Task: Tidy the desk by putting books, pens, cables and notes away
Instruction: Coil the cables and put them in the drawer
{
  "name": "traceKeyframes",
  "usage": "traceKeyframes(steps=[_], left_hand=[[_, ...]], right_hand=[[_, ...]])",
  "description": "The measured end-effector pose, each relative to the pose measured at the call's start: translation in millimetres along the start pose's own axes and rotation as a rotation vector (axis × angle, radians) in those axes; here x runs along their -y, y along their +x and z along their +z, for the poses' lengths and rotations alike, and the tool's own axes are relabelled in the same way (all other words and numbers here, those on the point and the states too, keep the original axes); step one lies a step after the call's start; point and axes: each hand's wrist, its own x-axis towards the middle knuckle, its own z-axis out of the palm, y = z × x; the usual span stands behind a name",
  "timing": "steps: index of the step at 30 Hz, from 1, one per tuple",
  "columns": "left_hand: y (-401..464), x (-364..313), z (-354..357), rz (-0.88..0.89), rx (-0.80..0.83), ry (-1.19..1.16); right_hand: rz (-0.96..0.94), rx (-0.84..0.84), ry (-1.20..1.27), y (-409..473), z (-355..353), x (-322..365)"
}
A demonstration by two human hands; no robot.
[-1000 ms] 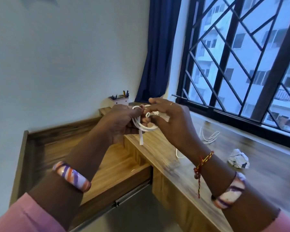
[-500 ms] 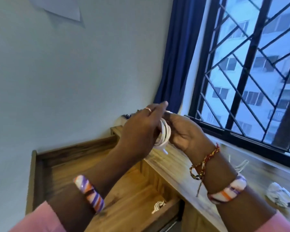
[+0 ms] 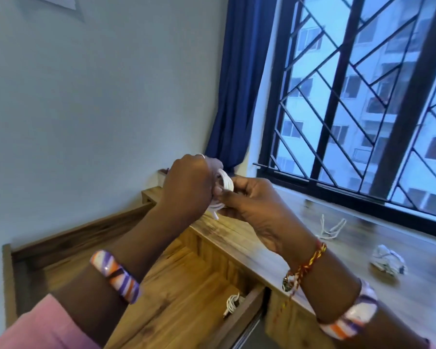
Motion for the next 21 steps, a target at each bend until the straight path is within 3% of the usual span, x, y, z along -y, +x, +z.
traceKeyframes(steps=[2, 5, 8, 11, 13, 17, 21], left_hand=[[1, -8, 8, 0.009, -0.023, -0.126], [2, -24, 16, -0.036, -0.080, -0.285], [3, -33, 27, -0.271, 0.060, -0.509], [4, -35, 36, -0.643, 0.298, -0.985], [3, -44, 41, -0.857, 0.412, -1.210], [5, -67, 51, -1.012, 0.435, -1.260], [10, -91, 63, -0.999, 0.414, -1.317]], right_hand=[[-0.046, -0.094, -0.138, -1, -9, -5], [-0.088, -0.208, -0.128, -5, -22, -10], [-0.076, -0.219, -0.058, -8, -41, -12], [0.003, -0.115, 0.038, -12, -61, -15], [-0.031, -0.097, -0.039, -13, -73, -21], [-0.295, -0.199, -0.462, -10, -97, -29], [-0.360, -0.197, -0.225, -12, -117, -35]])
